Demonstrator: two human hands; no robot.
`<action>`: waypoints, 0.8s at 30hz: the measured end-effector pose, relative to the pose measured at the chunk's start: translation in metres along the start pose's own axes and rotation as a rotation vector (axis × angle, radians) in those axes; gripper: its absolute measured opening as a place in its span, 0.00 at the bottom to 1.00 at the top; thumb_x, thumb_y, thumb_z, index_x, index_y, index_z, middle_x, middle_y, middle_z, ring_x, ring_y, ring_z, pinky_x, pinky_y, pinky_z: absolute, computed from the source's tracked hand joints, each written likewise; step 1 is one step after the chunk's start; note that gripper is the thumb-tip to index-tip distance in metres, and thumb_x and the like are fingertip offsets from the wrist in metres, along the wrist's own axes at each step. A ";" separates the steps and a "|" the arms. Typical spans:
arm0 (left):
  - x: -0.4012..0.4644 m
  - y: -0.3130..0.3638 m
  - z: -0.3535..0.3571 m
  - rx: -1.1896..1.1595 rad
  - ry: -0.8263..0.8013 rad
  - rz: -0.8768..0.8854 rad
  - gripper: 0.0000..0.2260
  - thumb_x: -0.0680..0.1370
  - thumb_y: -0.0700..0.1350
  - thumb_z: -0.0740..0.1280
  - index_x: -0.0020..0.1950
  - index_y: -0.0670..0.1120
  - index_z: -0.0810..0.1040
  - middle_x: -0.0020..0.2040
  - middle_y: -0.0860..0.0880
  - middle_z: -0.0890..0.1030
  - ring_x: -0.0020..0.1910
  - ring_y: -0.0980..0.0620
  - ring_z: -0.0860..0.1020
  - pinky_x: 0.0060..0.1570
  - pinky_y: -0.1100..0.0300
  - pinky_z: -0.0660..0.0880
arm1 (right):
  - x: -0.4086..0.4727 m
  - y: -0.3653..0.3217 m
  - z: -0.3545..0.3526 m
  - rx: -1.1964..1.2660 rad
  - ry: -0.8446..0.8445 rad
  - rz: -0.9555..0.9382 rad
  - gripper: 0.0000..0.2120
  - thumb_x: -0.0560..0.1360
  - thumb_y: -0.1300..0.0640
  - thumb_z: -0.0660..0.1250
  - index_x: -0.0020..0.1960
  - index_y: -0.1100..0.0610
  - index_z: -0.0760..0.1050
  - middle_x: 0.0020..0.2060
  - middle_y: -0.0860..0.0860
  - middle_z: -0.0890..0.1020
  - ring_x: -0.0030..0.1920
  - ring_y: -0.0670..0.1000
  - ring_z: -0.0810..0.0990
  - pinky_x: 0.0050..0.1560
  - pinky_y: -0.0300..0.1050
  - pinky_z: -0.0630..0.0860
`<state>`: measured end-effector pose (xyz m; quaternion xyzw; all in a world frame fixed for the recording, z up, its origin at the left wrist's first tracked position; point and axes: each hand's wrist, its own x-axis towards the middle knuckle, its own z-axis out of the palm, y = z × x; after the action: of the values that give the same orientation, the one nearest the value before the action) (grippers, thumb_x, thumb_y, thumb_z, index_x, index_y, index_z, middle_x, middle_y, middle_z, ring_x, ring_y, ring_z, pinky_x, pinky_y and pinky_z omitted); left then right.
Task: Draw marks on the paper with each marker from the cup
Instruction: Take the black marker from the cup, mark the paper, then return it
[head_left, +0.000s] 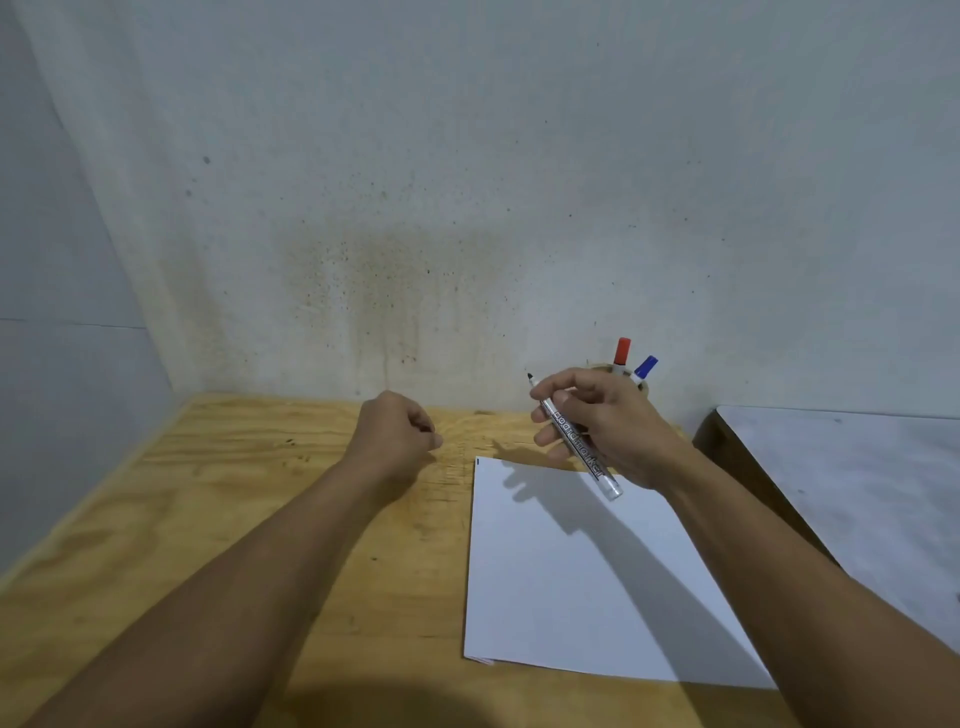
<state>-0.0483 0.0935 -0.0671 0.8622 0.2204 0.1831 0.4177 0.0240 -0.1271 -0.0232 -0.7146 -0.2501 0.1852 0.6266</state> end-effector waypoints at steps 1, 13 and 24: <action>0.001 -0.006 0.004 0.074 -0.010 0.001 0.04 0.68 0.36 0.75 0.35 0.43 0.82 0.35 0.47 0.82 0.37 0.51 0.80 0.32 0.66 0.72 | 0.000 0.002 0.001 0.137 -0.015 0.047 0.12 0.82 0.67 0.57 0.53 0.64 0.79 0.43 0.62 0.81 0.36 0.54 0.84 0.36 0.48 0.84; -0.010 -0.030 0.027 0.223 0.148 0.144 0.25 0.69 0.44 0.73 0.63 0.44 0.69 0.60 0.45 0.73 0.56 0.47 0.75 0.52 0.53 0.75 | 0.017 0.045 0.028 0.394 0.191 0.099 0.10 0.76 0.61 0.69 0.54 0.67 0.80 0.36 0.56 0.79 0.33 0.49 0.79 0.33 0.40 0.81; -0.034 -0.043 0.040 0.407 -0.120 0.573 0.20 0.69 0.59 0.67 0.52 0.47 0.83 0.54 0.49 0.81 0.53 0.49 0.75 0.53 0.52 0.71 | 0.035 0.070 0.054 0.027 0.322 0.052 0.09 0.67 0.67 0.76 0.43 0.69 0.78 0.38 0.65 0.84 0.40 0.61 0.86 0.45 0.56 0.83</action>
<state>-0.0666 0.0736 -0.1292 0.9639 -0.0234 0.1940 0.1810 0.0296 -0.0697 -0.0981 -0.7328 -0.1252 0.0876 0.6631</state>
